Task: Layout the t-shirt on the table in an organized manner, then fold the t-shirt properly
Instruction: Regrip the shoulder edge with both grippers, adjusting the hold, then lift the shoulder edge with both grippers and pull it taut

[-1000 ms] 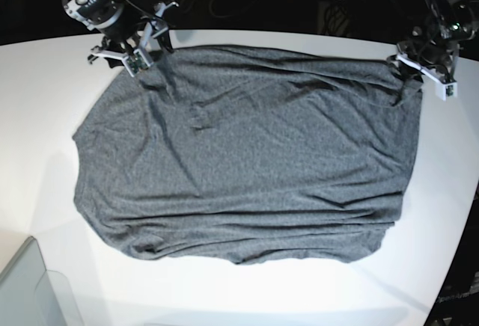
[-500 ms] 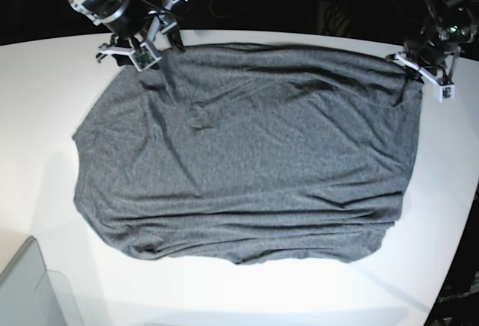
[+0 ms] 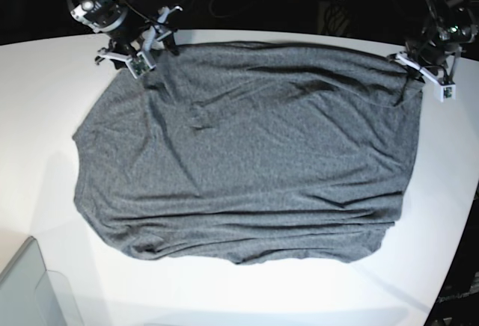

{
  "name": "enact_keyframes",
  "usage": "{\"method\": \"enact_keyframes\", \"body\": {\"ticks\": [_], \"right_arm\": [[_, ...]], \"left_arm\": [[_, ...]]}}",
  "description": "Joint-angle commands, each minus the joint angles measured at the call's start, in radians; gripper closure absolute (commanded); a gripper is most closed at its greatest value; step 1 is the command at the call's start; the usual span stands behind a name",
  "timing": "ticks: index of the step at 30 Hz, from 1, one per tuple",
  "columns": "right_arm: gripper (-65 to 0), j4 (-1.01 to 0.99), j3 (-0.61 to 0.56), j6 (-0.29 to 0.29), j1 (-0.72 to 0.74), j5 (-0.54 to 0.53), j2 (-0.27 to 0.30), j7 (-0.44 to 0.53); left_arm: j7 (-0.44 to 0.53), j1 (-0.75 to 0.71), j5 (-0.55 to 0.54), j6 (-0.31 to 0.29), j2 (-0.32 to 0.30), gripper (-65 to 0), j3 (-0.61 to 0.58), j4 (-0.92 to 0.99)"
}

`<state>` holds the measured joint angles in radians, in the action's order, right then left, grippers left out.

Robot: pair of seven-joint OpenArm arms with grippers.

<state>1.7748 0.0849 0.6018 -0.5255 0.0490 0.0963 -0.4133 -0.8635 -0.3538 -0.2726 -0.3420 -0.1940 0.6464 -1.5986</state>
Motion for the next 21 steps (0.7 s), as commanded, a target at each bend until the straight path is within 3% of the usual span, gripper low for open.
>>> {"method": "enact_keyframes", "body": {"ticks": [1,5,7,13,21], "right_arm": [[-34.4,0.007,0.0,-0.006,-0.003,-0.008,0.003,0.015],[-33.5,-0.005,0.0,-0.006,-0.003,-0.008,0.003,0.015],[-29.0,-0.005,0.0,-0.006,-0.005,-0.008,0.003,0.015],[0.0,0.001,0.0,-0.006,-0.008,-0.008,0.003,0.014],[0.0,0.06,0.002,-0.004,-0.015,-0.013,0.001,0.014]], "left_arm": [[-0.026,-0.004,0.019,0.002,-0.011,0.0,0.005,-0.004],[-0.026,-0.004,0.019,0.002,-0.011,0.0,0.005,-0.006],[-0.026,-0.004,0.019,0.002,-0.014,0.0,0.005,-0.006],[-0.027,-0.006,0.011,0.001,-0.032,0.0,0.028,-0.058],[-0.036,-0.006,0.011,0.001,-0.029,0.0,0.069,-0.17]]}}
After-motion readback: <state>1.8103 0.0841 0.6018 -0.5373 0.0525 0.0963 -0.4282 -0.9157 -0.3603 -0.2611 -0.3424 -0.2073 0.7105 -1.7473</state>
